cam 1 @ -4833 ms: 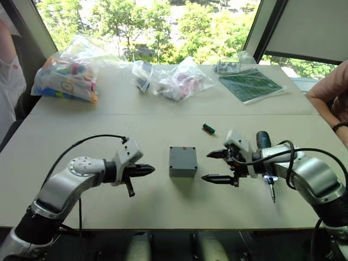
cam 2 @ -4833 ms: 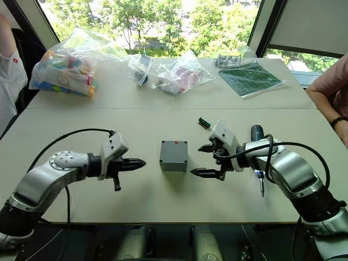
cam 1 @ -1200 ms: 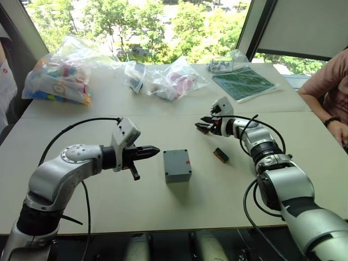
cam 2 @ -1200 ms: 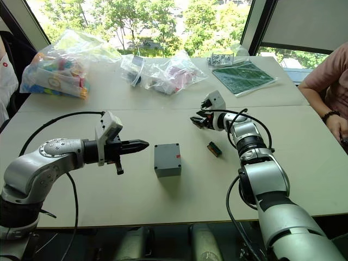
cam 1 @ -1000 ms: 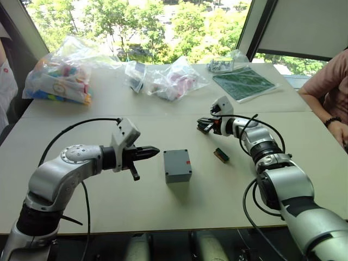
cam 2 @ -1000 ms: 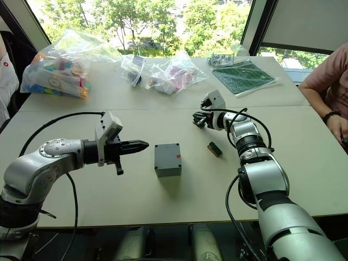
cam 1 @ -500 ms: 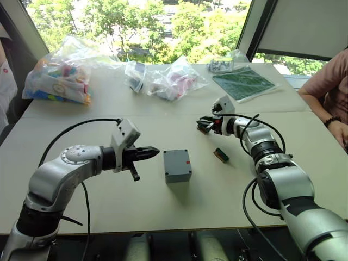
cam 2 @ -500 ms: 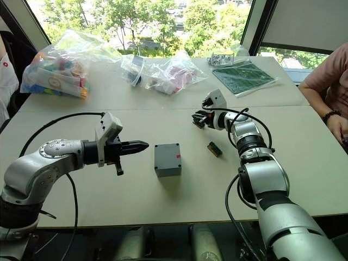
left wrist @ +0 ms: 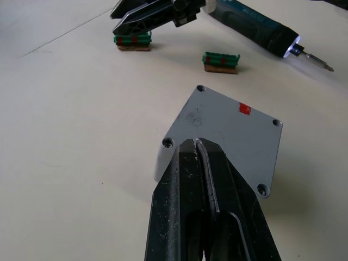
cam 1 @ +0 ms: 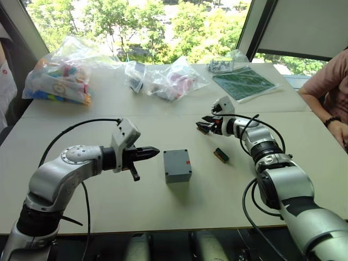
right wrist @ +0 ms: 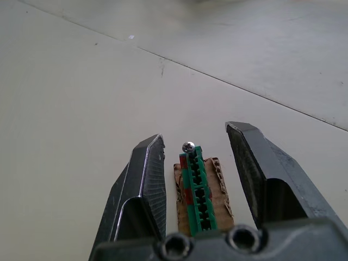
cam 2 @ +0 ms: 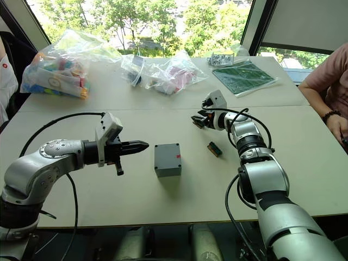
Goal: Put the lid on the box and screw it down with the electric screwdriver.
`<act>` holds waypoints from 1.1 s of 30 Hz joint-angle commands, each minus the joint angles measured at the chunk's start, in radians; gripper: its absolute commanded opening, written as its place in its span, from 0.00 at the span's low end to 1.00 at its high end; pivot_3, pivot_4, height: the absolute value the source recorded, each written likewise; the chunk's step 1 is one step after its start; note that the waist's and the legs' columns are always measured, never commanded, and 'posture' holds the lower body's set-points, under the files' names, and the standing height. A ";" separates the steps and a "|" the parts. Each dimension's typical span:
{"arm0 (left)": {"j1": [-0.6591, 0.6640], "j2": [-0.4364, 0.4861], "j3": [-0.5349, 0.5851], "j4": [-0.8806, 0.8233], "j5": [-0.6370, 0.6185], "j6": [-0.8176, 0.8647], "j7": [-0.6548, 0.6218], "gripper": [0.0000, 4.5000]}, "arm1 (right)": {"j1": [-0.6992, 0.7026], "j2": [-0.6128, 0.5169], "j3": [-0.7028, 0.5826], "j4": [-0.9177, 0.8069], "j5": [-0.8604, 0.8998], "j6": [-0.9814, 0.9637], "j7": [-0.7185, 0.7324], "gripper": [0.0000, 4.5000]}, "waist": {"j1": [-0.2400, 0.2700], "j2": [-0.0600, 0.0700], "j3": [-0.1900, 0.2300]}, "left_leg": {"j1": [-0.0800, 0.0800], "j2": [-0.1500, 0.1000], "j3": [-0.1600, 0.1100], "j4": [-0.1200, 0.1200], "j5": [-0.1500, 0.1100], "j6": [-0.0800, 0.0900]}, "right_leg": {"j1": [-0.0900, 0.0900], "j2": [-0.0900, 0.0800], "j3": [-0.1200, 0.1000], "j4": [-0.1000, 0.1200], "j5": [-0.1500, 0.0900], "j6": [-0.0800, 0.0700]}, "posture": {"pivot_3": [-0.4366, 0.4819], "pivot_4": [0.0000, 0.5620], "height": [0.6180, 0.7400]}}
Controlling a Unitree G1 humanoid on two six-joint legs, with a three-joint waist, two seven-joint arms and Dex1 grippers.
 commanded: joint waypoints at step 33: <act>0.005 0.001 0.000 -0.034 -0.010 -0.018 0.009 0.00 | -0.045 -0.023 -0.036 -0.096 0.031 0.030 0.045 0.01 | -0.001 0.000 0.000 | 0.000 0.000 0.000 0.000 0.000 0.000 | 0.000 0.000 0.000 0.000 0.000 0.000 | 0.48 0.27 1.00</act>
